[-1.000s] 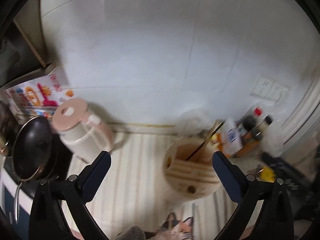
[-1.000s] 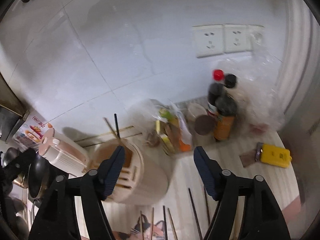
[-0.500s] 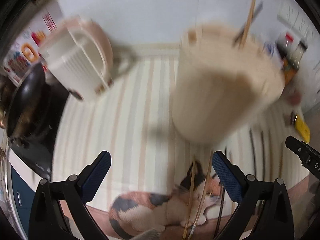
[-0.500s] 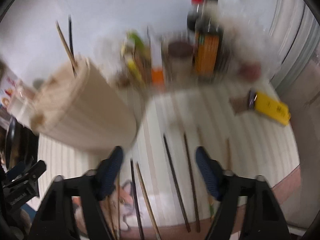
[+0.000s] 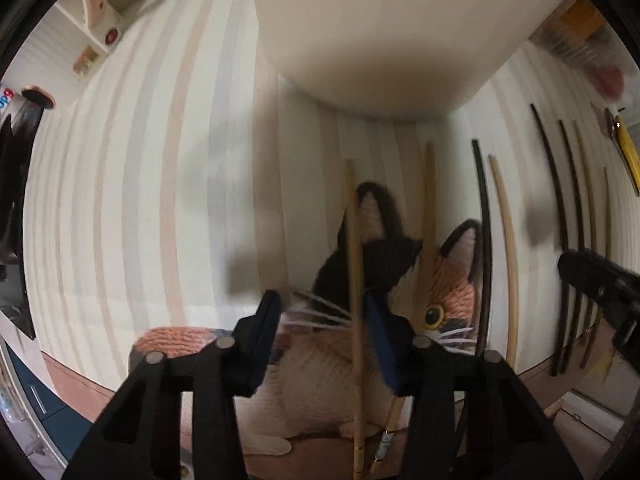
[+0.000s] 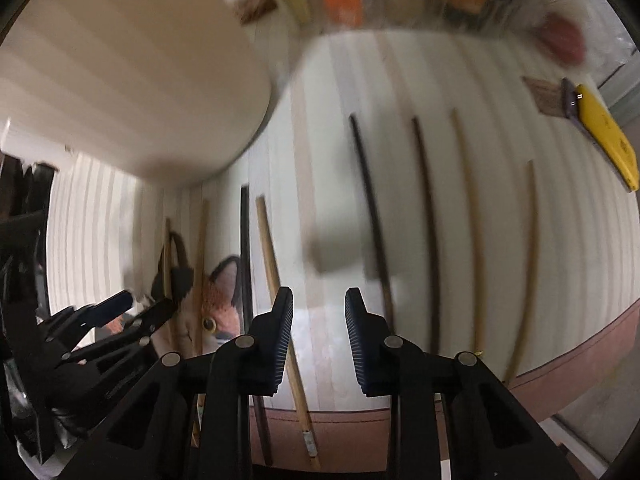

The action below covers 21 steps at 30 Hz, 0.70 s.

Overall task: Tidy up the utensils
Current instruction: 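Move both open tools back down to the chopsticks on the cloth, then grasp a light wooden chopstick with each tool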

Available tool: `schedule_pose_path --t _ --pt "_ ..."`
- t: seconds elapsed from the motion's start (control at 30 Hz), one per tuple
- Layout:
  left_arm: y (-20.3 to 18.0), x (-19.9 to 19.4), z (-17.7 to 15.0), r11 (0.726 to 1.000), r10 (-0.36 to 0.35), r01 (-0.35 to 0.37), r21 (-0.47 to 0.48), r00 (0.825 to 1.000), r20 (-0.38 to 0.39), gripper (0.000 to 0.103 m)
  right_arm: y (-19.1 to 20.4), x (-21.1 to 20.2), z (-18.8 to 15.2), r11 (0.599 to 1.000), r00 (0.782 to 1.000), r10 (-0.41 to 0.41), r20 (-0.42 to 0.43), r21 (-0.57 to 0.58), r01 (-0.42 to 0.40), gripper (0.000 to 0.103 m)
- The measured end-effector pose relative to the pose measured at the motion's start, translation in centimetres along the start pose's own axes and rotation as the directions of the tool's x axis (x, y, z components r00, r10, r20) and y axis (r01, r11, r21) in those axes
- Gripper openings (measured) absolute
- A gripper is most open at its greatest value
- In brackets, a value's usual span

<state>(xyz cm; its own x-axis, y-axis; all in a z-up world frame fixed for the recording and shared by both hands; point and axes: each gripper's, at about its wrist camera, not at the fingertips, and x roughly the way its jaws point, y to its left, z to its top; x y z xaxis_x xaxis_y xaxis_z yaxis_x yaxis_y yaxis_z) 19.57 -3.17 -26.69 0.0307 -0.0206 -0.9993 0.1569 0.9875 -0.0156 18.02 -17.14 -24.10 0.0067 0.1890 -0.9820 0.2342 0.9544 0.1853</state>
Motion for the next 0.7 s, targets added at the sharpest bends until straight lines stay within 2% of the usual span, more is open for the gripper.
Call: schedule_pose_path --t 0.03,0.07,0.1,0.27,0.3,0.33,0.37,0.53,0.7 --pt "0.0 -0.1 0.1 1.000 0.005 -0.005 0.006 1.000 0.002 0.026 0.3 0.4 -0.2 1.000 1.000 0.002 -0.015 -0.007 -0.002 0.029" --pt "0.2 -0.1 0.2 1.000 0.004 -0.004 0.000 1.000 0.004 0.013 0.6 0.8 -0.4 1.000 1.000 0.003 -0.031 -0.017 -0.004 0.029" --pt "0.6 -0.1 0.3 1.000 0.005 -0.005 -0.010 1.000 0.005 0.007 1.0 1.2 -0.5 1.000 0.999 0.002 -0.047 -0.028 -0.003 0.029" --pt "3.9 -0.2 0.2 0.996 0.034 -0.033 -0.080 0.999 0.005 0.005 2.4 3.5 -1.6 0.994 0.992 -0.054 -0.117 -0.103 0.042 0.028" --pt "4.5 -0.3 0.0 0.995 0.040 -0.040 -0.089 0.999 -0.002 0.005 2.6 3.4 -1.8 0.991 0.992 -0.072 -0.106 -0.124 0.058 0.024" --pt "4.9 -0.3 -0.2 0.995 0.045 -0.045 -0.092 0.999 -0.006 0.005 2.7 3.4 -2.0 0.986 0.990 -0.103 -0.100 -0.140 0.089 0.012" --pt "5.3 -0.4 -0.5 0.994 0.050 -0.051 -0.096 0.999 -0.008 0.005 2.4 3.4 -2.1 0.984 0.987 -0.126 -0.098 -0.136 0.112 0.007" --pt "6.1 -0.7 -1.6 0.994 0.061 -0.061 -0.089 0.998 -0.001 0.005 0.6 3.4 -1.5 0.990 0.988 -0.117 -0.100 -0.091 0.108 0.007" --pt "4.7 -0.5 -2.5 0.996 0.090 -0.090 -0.028 0.996 0.000 0.006 0.5 3.5 -1.3 0.990 0.987 -0.105 -0.121 -0.102 0.093 0.008"
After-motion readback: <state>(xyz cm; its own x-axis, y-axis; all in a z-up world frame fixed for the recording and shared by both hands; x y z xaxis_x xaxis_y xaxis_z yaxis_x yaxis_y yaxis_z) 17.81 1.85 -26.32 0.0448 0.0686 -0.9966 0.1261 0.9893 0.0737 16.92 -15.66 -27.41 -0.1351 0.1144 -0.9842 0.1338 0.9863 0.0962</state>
